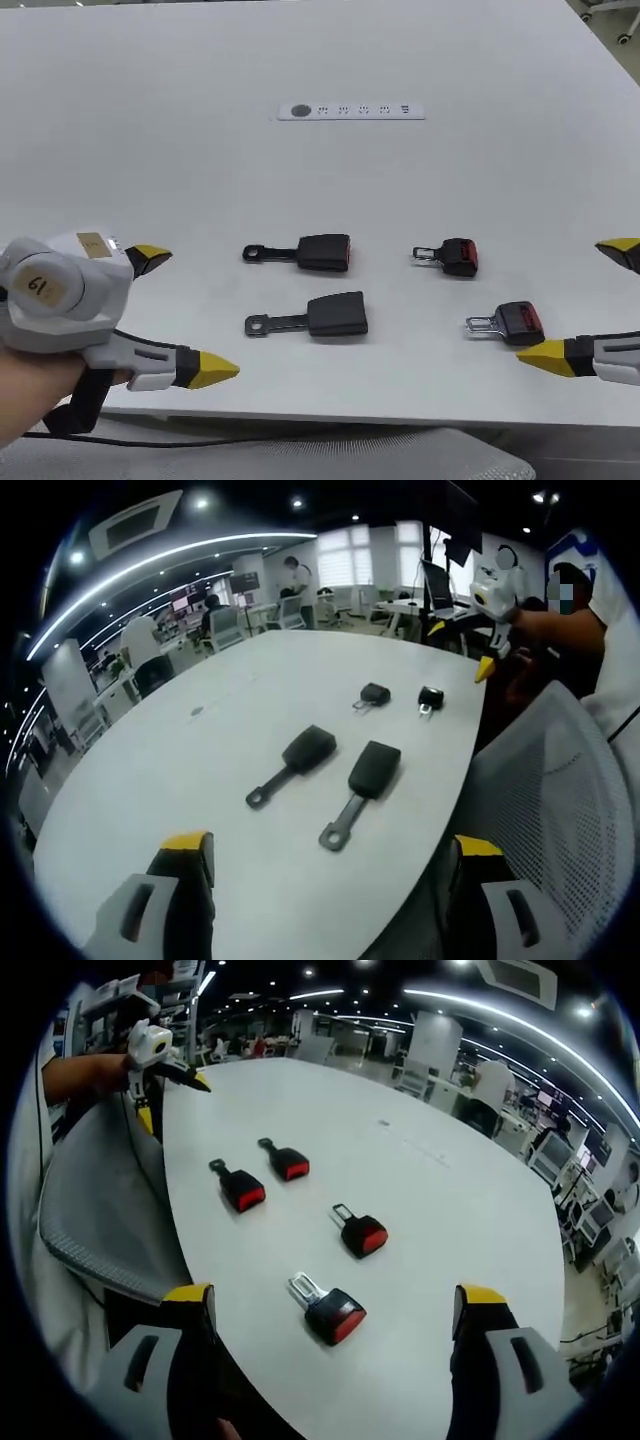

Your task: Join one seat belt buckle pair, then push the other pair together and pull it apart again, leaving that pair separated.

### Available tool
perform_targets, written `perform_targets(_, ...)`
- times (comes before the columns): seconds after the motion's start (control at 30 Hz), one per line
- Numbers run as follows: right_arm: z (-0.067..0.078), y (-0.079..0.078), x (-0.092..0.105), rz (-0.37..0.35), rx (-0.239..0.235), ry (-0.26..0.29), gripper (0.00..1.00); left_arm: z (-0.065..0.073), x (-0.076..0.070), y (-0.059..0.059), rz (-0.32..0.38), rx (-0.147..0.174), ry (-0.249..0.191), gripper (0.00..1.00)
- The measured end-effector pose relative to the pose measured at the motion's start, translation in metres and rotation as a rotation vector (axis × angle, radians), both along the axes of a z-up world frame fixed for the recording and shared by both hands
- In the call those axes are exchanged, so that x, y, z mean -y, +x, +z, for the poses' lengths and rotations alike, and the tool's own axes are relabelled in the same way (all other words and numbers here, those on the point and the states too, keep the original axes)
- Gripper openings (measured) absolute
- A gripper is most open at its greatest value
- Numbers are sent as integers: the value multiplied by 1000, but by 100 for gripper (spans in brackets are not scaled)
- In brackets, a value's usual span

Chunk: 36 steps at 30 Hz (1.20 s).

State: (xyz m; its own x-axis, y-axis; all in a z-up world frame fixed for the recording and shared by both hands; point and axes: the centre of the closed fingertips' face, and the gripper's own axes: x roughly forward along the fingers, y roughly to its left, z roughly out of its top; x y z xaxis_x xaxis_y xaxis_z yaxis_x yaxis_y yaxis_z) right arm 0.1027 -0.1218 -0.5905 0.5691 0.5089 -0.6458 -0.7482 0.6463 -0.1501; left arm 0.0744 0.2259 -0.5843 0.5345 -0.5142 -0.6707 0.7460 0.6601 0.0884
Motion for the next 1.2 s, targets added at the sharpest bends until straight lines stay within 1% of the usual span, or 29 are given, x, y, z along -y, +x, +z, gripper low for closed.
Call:
perform_targets(0.13,1,1,-2,-1,1,6,100,2,1,4,1,-1,-1,100)
perform_targets(0.2,0,1,-1,-1,-2,3,100,2,0,8,-2,-2,-2,100)
perform_targets(0.3,-2,2,1,-5,-7,3,100,3,2,10,-6,2,0,100)
perform_targets(0.37,-3,6,5,-19,-3,-1,100,3,0,12,-4,3,-3,100)
perform_targets(0.4,-3,9,6,-23,8,1,100,3,0,13,-3,6,-9,100)
perform_targets(0.43,-4,10,6,-20,3,2,100,4,1,14,-2,12,-17,100)
perform_targets(0.47,-5,11,5,-18,-3,2,100,6,1,14,-2,9,-21,99)
perform_targets(0.57,-3,12,2,-11,-3,2,100,8,2,13,-7,7,-7,100)
perform_targets(0.7,-2,15,-3,1,-2,1,100,8,-1,15,8,-2,-8,100)
perform_targets(0.77,-2,15,-5,3,1,1,100,7,-1,16,3,-8,-6,100)
perform_targets(0.87,-1,15,-7,5,3,5,100,7,-1,19,1,-6,4,100)
perform_targets(0.93,-1,14,-6,5,6,0,100,8,-1,21,3,-3,0,100)
perform_targets(1.07,0,13,-5,5,12,-2,100,7,1,18,2,-11,-5,100)
perform_targets(1.2,0,12,-5,4,11,2,100,3,-1,16,5,-23,-9,100)
